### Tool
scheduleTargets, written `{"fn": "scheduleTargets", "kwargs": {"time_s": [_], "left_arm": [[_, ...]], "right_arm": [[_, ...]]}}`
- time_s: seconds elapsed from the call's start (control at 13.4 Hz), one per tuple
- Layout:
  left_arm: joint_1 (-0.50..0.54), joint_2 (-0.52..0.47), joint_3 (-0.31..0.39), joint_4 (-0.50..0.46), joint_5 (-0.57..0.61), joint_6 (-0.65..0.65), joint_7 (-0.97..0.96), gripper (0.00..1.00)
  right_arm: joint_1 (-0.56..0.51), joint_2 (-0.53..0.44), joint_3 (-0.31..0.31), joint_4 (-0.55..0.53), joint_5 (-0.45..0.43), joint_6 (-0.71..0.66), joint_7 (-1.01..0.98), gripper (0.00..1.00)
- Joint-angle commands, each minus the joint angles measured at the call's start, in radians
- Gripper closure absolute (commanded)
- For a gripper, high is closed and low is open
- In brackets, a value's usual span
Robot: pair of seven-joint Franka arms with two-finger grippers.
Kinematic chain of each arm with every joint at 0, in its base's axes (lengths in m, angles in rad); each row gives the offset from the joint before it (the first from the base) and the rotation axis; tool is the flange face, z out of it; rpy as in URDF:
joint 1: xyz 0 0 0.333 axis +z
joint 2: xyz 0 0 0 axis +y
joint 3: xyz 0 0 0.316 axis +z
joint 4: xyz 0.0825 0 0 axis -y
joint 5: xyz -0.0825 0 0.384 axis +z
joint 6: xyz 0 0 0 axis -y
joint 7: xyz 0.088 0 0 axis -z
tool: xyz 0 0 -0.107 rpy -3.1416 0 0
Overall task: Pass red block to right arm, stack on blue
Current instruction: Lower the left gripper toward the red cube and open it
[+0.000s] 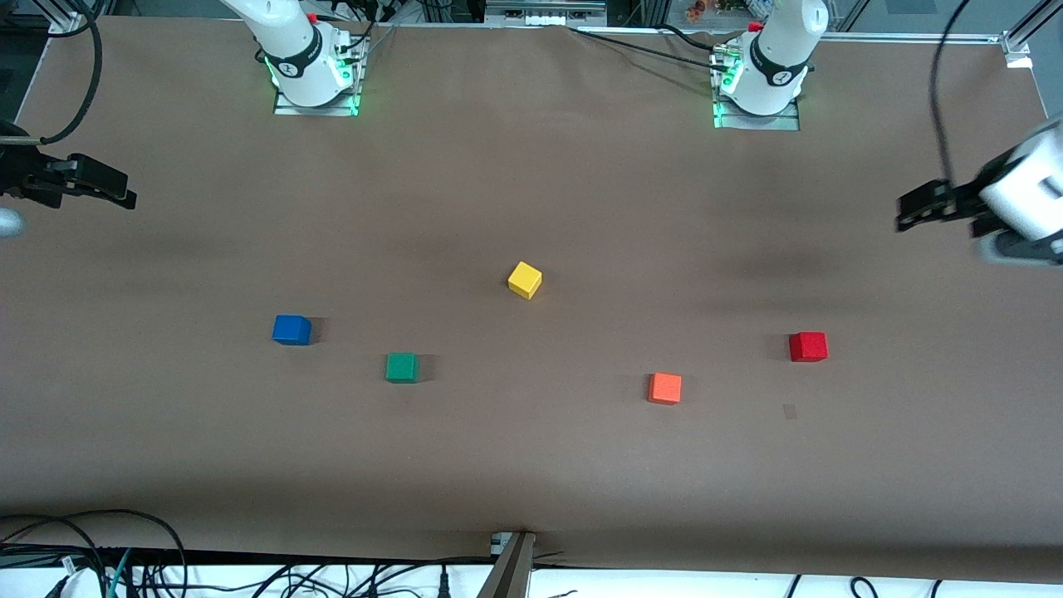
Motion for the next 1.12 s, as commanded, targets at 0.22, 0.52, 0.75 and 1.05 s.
{"fn": "scheduleTargets", "kwargs": {"time_s": [0.22, 0.52, 0.75, 1.05], "left_arm": [[0.025, 0.026, -0.008, 0.079, 0.114, -0.1, 0.081, 0.0], [0.105, 0.127, -0.008, 0.086, 0.138, -0.065, 0.277, 0.0], [0.187, 0.201, -0.008, 0.086, 0.137, 0.059, 0.512, 0.0], [0.306, 0.296, -0.009, 0.089, 0.074, 0.185, 0.824, 0.0]], "right_arm": [[-0.001, 0.011, -0.002, 0.03, 0.003, -0.007, -0.013, 0.0], [0.0, 0.013, 0.0, 0.03, 0.004, -0.004, -0.011, 0.0], [0.0, 0.014, 0.0, 0.032, 0.004, -0.006, -0.011, 0.0], [-0.001, 0.016, -0.002, 0.038, 0.004, -0.007, -0.013, 0.0]]}}
